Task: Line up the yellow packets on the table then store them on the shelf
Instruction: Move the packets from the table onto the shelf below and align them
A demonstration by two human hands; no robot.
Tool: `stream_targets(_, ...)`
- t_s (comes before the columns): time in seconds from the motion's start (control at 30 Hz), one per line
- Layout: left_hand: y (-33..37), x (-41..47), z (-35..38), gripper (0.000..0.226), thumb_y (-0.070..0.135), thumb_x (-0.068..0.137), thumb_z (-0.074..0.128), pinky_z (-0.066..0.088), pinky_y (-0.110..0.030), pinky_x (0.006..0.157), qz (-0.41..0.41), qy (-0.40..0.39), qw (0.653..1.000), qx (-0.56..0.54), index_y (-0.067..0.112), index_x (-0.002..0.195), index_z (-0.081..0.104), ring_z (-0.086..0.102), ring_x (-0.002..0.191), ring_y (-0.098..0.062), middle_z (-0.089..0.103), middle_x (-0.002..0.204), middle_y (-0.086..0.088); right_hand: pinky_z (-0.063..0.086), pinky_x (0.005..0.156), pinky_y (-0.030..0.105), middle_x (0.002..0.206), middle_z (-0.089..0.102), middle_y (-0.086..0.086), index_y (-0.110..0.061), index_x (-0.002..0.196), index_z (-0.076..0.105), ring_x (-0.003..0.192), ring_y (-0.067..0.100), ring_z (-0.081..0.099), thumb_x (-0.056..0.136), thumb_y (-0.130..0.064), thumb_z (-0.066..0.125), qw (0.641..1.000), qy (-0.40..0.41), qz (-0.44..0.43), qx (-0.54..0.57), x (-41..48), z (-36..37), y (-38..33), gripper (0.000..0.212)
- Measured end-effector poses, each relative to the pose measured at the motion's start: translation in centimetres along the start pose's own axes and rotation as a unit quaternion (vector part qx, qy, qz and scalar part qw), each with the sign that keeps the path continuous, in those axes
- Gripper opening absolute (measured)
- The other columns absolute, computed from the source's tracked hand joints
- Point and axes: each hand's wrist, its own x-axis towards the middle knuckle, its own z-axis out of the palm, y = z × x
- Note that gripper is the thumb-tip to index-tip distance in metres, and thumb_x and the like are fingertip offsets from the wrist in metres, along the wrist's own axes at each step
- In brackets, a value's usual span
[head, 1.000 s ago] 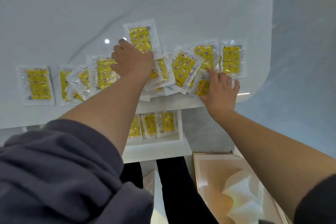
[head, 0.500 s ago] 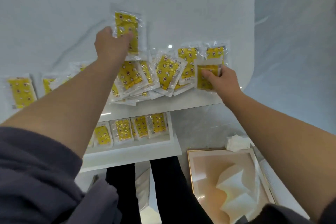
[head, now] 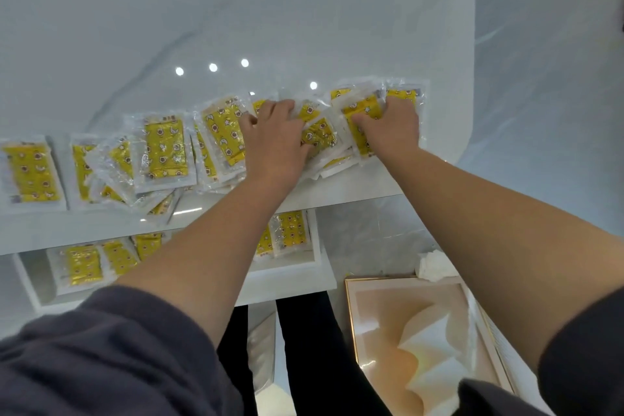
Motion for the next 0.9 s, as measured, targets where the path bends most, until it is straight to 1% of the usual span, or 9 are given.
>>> stream_targets(0.1,0.1,-0.7,0.6,0.028,0.034,0.085,0.068,0.023,-0.04,0.101,0.017,0.04,0.998,-0.04,0.013,0.103,0.067,0.044,0.117,-0.023,0.05,0.125,-0.003,0.04,0.079,0.036,0.098,0.043,0.001,-0.022,0.069,0.036,0.084,0.019,0.044,0.081,-0.043,0.068,0.998,0.028,-0.024,-0.06,-0.3,0.4,0.1,0.04)
stream_targets(0.17,0.2,-0.8,0.8,0.024,0.03,0.086,0.068,0.024,-0.036,0.103,0.017,0.048,0.995,-0.086,0.01,0.099,0.066,0.046,0.105,-0.022,0.049,0.114,-0.005,0.038,0.073,0.033,0.097,0.041,0.001,-0.02,0.072,0.036,0.08,0.019,0.042,0.083,-0.038,0.068,0.997,0.037,-0.041,-0.047,-0.7,0.5,0.1,0.038)
stream_targets(0.2,0.3,-0.7,0.7,0.023,0.028,0.087,0.067,0.027,-0.033,0.1,0.014,0.044,0.992,-0.116,0.008,0.098,0.066,0.045,0.102,-0.022,0.049,0.112,-0.005,0.035,0.069,0.031,0.095,0.042,0.001,-0.022,0.069,0.034,0.079,0.019,0.042,0.082,-0.036,0.069,0.998,0.037,-0.043,-0.027,-0.8,0.5,0.2,0.04)
stream_targets(0.3,0.8,-0.5,0.3,0.027,0.027,0.088,0.067,0.034,-0.024,0.076,0.003,0.018,0.981,-0.192,0.004,0.1,0.064,0.046,0.091,-0.02,0.046,0.107,-0.004,0.032,0.066,0.027,0.091,0.046,0.003,-0.023,0.066,0.031,0.079,0.018,0.042,0.082,-0.032,0.07,0.998,0.037,-0.037,0.023,-0.9,-0.1,0.7,0.043)
stream_targets(0.47,1.0,-0.9,-0.2,0.033,0.03,0.087,0.068,0.03,-0.017,0.073,-0.036,-0.014,0.959,-0.28,0.004,0.108,0.063,0.042,0.087,-0.012,0.041,0.104,0.002,0.043,0.069,0.031,0.088,0.055,0.009,-0.01,0.08,0.049,0.079,0.022,0.049,0.079,-0.031,0.07,0.997,0.038,-0.036,0.058,-1.4,-0.9,1.6,0.03)
stream_targets(0.53,0.8,-1.2,-0.4,0.026,0.03,0.086,0.069,0.028,-0.017,0.067,-0.063,-0.015,0.95,-0.305,0.008,0.097,0.062,0.042,0.085,-0.011,0.046,0.101,0.002,0.048,0.073,0.034,0.091,0.059,0.01,-0.004,0.089,0.055,0.081,0.024,0.054,0.079,-0.03,0.07,0.995,0.032,-0.033,0.086,-1.7,-1.2,1.6,0.032)
stream_targets(0.63,0.4,-1.7,-0.6,0.03,0.032,0.085,0.069,0.029,-0.024,0.055,-0.12,-0.013,0.93,-0.348,0.007,0.08,0.055,0.041,0.069,-0.014,0.047,0.079,0.0,0.053,0.077,0.036,0.094,0.063,0.01,-0.003,0.099,0.059,0.086,0.025,0.061,0.081,-0.028,0.069,0.993,0.015,-0.033,0.111,-2.1,-1.6,1.3,0.032)
stream_targets(0.8,-0.3,-2.6,-2.0,0.024,0.031,0.084,0.071,0.045,-0.03,0.06,-0.173,-0.009,0.877,-0.448,0.008,0.087,0.065,0.052,0.066,-0.016,0.059,0.075,-0.002,0.057,0.082,0.046,0.092,0.067,0.004,-0.018,0.089,0.059,0.089,0.024,0.067,0.078,-0.023,0.07,0.982,0.001,-0.022,0.186,-3.1,-2.1,0.7,0.016)
stream_targets(0.9,-1.3,-3.7,-3.0,0.02,0.029,0.083,0.073,0.055,-0.038,0.075,-0.194,-0.03,0.833,-0.517,0.013,0.095,0.069,0.067,0.085,-0.023,0.07,0.09,-0.005,0.058,0.081,0.045,0.092,0.069,0.001,-0.028,0.083,0.057,0.089,0.021,0.069,0.077,-0.022,0.069,0.97,0.003,-0.017,0.241,-4.1,-2.8,0.2,0.014)
